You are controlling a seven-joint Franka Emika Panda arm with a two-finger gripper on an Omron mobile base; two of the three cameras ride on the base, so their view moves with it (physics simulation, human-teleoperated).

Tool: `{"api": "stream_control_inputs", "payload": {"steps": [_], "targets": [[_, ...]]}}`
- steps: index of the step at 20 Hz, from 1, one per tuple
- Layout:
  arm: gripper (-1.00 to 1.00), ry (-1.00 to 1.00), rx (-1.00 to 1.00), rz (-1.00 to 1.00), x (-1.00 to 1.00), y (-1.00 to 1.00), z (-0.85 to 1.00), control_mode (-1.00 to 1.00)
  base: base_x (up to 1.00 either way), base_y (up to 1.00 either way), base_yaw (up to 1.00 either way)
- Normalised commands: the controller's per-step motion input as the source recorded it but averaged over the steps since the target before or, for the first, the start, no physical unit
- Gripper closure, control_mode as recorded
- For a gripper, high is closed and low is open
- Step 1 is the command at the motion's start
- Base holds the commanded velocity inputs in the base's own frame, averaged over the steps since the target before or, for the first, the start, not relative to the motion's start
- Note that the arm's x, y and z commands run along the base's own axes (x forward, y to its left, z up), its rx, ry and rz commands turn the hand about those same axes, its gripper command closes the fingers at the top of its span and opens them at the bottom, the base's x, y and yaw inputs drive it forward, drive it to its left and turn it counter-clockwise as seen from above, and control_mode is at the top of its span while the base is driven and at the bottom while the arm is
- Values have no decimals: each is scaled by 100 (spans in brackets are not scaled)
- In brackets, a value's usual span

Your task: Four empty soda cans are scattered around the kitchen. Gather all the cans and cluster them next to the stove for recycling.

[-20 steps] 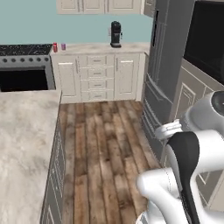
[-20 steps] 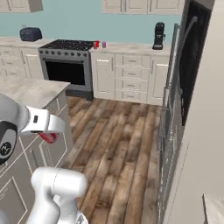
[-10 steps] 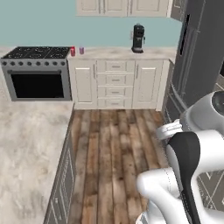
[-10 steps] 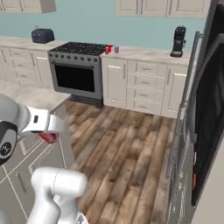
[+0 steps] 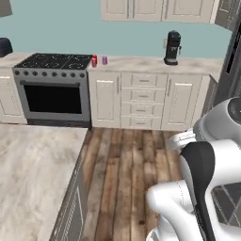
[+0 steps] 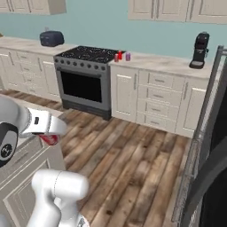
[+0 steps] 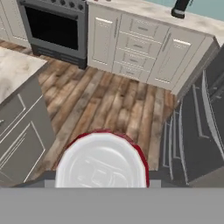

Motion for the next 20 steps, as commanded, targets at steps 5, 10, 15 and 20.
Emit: {"api": "stream_control_inputs", "payload": {"steps": [5, 10, 15, 20], "targets": [[100, 0, 0, 0, 0, 0, 0, 100, 93, -6, 18], [100, 0, 0, 0, 0, 0, 0, 100, 85, -6, 16], [100, 0, 0, 0, 0, 0, 0, 100, 84, -2, 14], [100, 0, 0, 0, 0, 0, 0, 100, 92, 0, 15]]}}
